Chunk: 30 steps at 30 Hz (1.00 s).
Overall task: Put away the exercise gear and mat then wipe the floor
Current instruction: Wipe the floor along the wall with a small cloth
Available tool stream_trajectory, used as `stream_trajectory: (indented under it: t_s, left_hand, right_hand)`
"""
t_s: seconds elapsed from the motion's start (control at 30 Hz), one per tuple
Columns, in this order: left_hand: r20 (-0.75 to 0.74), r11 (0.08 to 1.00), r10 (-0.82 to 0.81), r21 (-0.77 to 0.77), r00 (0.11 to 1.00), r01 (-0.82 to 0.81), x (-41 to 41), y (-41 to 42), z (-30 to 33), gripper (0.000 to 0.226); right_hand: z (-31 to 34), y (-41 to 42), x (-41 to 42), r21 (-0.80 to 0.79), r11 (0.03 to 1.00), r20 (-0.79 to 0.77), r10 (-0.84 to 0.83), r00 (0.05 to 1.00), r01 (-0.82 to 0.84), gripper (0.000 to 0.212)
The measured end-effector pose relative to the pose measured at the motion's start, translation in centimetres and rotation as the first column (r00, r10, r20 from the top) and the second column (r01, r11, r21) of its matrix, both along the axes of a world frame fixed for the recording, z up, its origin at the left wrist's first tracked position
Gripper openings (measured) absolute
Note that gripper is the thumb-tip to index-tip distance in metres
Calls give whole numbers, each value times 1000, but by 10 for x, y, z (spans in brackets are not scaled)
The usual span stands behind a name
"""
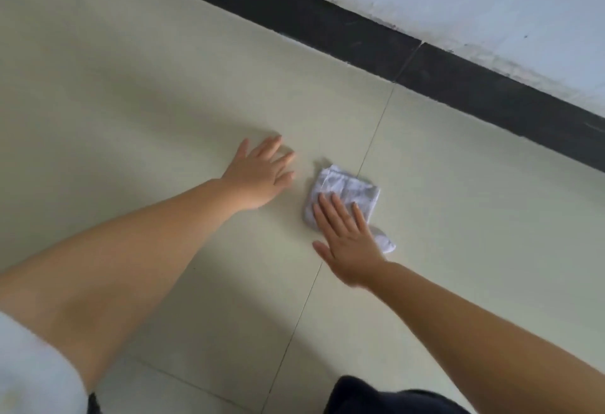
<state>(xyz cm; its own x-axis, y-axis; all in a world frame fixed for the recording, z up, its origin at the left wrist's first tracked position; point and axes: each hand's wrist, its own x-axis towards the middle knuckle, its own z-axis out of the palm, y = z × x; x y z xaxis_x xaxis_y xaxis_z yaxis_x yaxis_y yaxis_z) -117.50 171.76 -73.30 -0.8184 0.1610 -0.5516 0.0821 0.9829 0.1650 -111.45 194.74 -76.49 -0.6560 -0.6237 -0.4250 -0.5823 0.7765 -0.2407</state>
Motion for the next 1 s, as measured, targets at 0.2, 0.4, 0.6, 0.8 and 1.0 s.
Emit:
stream_trajectory:
  t_s: [0.2,0.4,0.6,0.8,1.0]
  left_hand:
    - [-15,999,36,27,999,-35,55,66,4,55]
    - [223,994,18,98,975,-41,49,72,15,51]
    - [248,998,-44,57,968,31,45,64,15,54]
    - [133,982,-122,-128,984,139,60,70,-3,64]
    - [135,972,-137,-174,981,160,65,73,-7,65]
  right_hand:
    - [-9,23,135,-92,907,34,416,909,-412,60]
    - [-4,81,6,-89,981,-156,-185,970,173,62]
    - [6,78,-78,30,590,-75,-803,591,807,59]
    - [7,-2,-102,-108,971,8,-212,977,211,55]
    - [5,108,-131,-81,755,-67,-656,752,651,56]
